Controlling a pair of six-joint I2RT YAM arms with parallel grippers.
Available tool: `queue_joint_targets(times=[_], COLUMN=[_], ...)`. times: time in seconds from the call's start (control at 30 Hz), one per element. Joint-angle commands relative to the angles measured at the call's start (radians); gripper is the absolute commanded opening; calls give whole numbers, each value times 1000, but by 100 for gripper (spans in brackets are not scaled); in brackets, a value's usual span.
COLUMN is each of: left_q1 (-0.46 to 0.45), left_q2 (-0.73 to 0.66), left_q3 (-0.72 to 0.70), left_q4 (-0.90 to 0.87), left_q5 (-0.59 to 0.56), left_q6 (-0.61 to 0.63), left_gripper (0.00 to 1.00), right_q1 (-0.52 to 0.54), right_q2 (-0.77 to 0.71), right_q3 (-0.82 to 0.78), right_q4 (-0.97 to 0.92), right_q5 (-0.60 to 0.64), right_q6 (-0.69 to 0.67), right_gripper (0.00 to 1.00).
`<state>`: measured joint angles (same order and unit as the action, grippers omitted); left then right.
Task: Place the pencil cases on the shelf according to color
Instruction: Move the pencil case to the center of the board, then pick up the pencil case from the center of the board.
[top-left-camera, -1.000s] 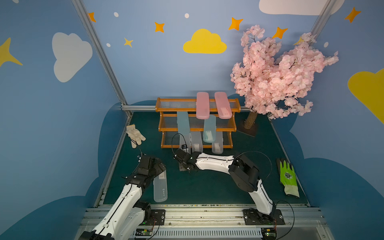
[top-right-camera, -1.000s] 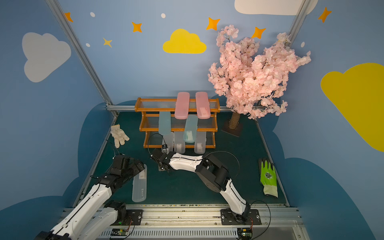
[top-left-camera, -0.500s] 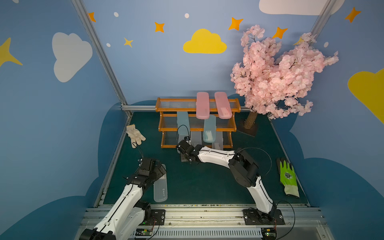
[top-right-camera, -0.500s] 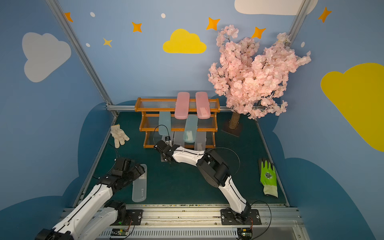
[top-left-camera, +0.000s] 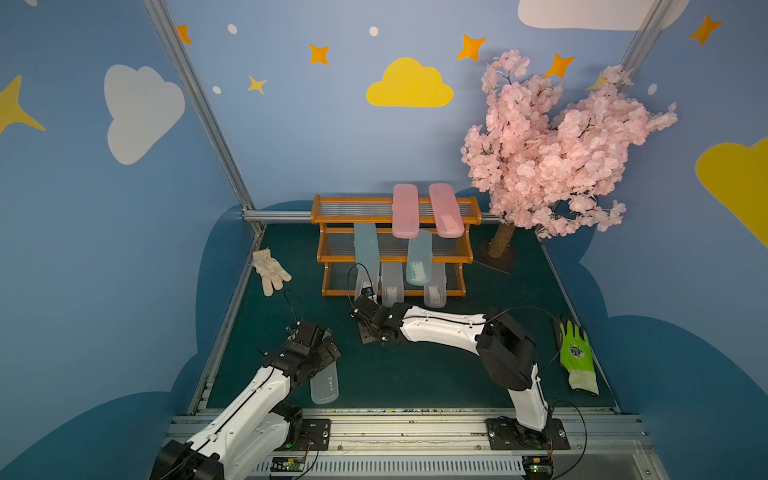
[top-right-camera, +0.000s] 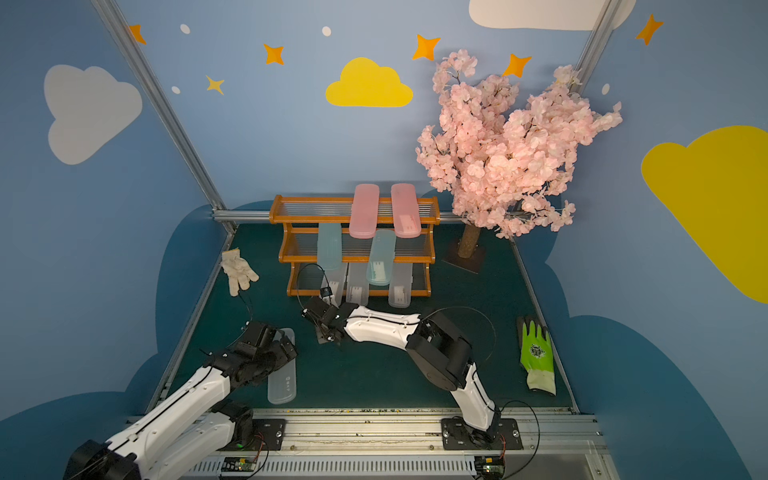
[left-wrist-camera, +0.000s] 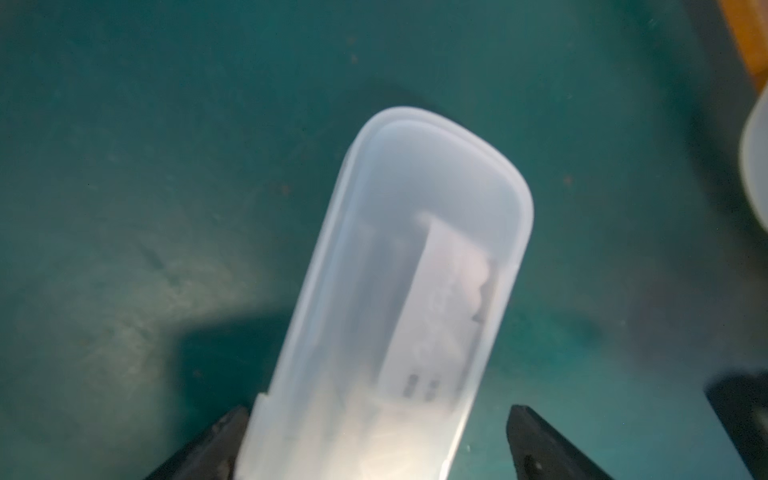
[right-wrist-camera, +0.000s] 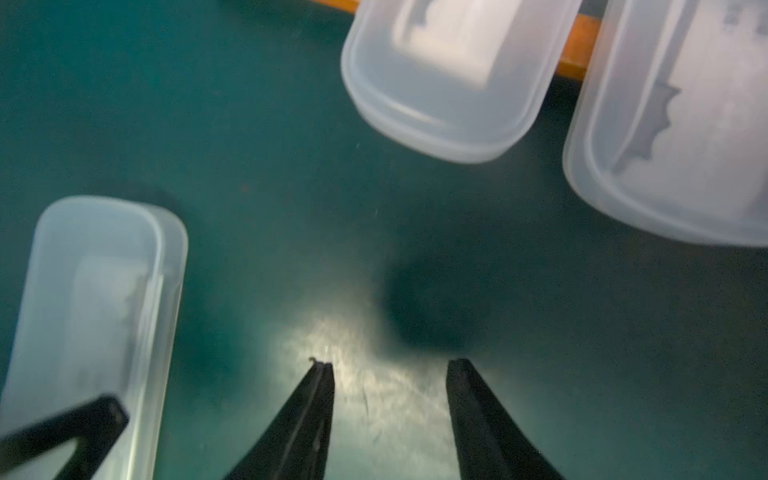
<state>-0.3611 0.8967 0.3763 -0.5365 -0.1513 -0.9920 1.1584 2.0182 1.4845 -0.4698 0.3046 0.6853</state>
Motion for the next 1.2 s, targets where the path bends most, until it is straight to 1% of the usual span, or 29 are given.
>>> queue_joint_targets(times=[0.0, 0.13, 0.2, 0.27, 0.33, 0.4, 0.5, 0.6, 0.7, 0.77, 0.87, 0.97, 1.07, 1.17], left_q1=[-51, -129, -147, -151, -151, -136, -65, 63, 206, 278, 354, 427, 501, 542], left_q2=[49, 144, 188, 236, 270, 288, 275, 238, 190, 156, 117, 89, 69, 52], left_q3=[-9, 36, 58, 87, 144, 205, 249, 248, 249, 247, 235, 220, 211, 210], left_q4=[52, 136, 187, 237, 219, 152, 114, 99, 66, 55, 46, 49, 55, 52], left_q5=[22, 5, 3, 2, -41, -97, -121, -112, -90, -69, -51, -18, 29, 59], left_q6=[-87, -146, -168, -164, -153, -141, -70, 7, 81, 121, 155, 171, 182, 190], left_gripper=[100, 100, 100, 100, 100, 100, 100, 100, 100, 100, 100, 100, 100, 100], right_q1=[17, 26, 31, 43, 54, 71, 106, 122, 137, 146, 150, 161, 165, 162], right_q2=[-91, -195, -239, -272, -286, -281, -255, -212, -156, -116, -34, 51, 124, 195], right_q3=[-60, -165, -213, -252, -273, -266, -234, -192, -115, -62, 42, 147, 250, 347], right_q4=[-64, -73, -74, -73, -61, -70, -92, -92, -103, -117, -172, -238, -309, -382], right_q5=[55, 67, 59, 50, 17, -9, -25, -89, -151, -178, -231, -254, -263, -269], right_q6=[24, 64, 79, 91, 85, 86, 115, 164, 207, 210, 207, 195, 174, 162], right_gripper=[58, 66, 70, 75, 79, 82, 87, 92, 94, 95, 96, 96, 98, 99])
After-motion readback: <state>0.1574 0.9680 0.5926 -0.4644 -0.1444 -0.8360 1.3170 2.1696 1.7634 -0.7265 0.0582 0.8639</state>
